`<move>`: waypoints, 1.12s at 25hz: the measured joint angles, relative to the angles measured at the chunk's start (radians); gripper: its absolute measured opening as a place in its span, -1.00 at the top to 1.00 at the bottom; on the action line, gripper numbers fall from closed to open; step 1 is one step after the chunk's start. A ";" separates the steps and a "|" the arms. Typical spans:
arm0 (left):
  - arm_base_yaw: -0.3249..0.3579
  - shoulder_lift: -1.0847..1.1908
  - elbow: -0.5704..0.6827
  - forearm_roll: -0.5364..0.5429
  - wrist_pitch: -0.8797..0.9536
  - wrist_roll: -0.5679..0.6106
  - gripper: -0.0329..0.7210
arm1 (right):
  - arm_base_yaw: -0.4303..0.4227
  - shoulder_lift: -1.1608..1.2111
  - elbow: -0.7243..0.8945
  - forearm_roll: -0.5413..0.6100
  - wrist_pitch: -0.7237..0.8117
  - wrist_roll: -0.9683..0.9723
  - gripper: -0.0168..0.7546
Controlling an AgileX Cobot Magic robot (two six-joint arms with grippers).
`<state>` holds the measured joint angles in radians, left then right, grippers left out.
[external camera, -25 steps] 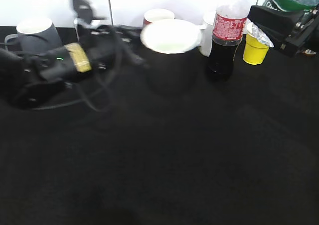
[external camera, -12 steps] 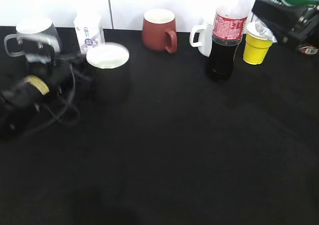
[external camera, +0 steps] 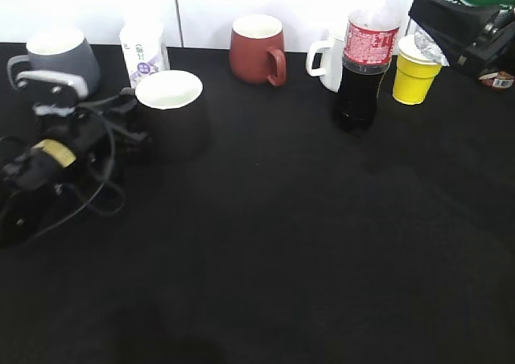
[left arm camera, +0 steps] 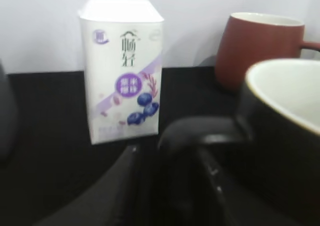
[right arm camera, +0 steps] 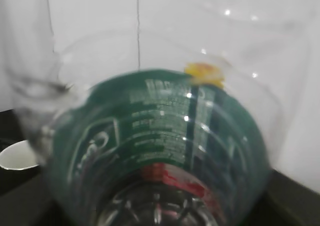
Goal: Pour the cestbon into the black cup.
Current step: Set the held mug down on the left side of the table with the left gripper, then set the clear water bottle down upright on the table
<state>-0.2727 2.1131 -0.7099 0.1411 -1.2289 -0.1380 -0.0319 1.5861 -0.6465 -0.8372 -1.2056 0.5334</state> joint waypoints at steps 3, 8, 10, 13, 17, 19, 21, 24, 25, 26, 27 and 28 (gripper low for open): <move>0.000 -0.064 0.101 0.000 0.009 -0.001 0.21 | 0.000 0.000 0.000 0.001 0.000 0.000 -0.32; 0.000 -0.271 0.298 0.028 0.019 -0.003 0.21 | 0.000 0.000 0.000 0.152 0.078 0.000 -0.32; 0.000 -0.432 0.348 0.053 0.019 -0.006 0.21 | 0.000 0.000 0.000 0.186 0.240 -0.015 -0.32; 0.000 -0.542 0.348 0.064 0.015 -0.013 0.21 | 0.000 0.000 0.033 0.170 0.318 -0.069 -0.32; 0.000 -0.601 0.348 0.134 0.065 -0.018 0.20 | 0.000 0.165 0.129 0.314 0.166 -0.282 -0.32; 0.000 -0.603 0.348 0.143 0.082 -0.020 0.20 | 0.000 0.304 0.132 0.387 0.038 -0.378 -0.32; 0.000 -0.603 0.348 0.145 0.083 -0.021 0.20 | 0.000 0.390 0.132 0.418 0.020 -0.404 -0.32; 0.000 -0.603 0.348 0.145 0.083 -0.030 0.20 | 0.000 0.464 0.123 0.423 -0.068 -0.436 -0.34; 0.000 -0.603 0.348 0.145 0.083 -0.044 0.20 | 0.000 0.464 0.125 0.420 -0.068 -0.438 -0.46; 0.000 -0.603 0.348 0.145 0.083 -0.047 0.20 | 0.000 0.469 0.142 0.418 -0.040 -0.438 -0.62; 0.000 -0.603 0.348 0.145 0.083 -0.049 0.20 | 0.000 0.469 0.171 0.426 -0.025 -0.438 -0.70; 0.000 -0.603 0.348 0.145 0.083 -0.051 0.20 | 0.000 0.452 0.204 0.446 -0.029 -0.444 -0.74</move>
<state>-0.2727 1.5098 -0.3617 0.2865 -1.1455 -0.1894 -0.0319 2.0381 -0.4421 -0.3912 -1.2341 0.0892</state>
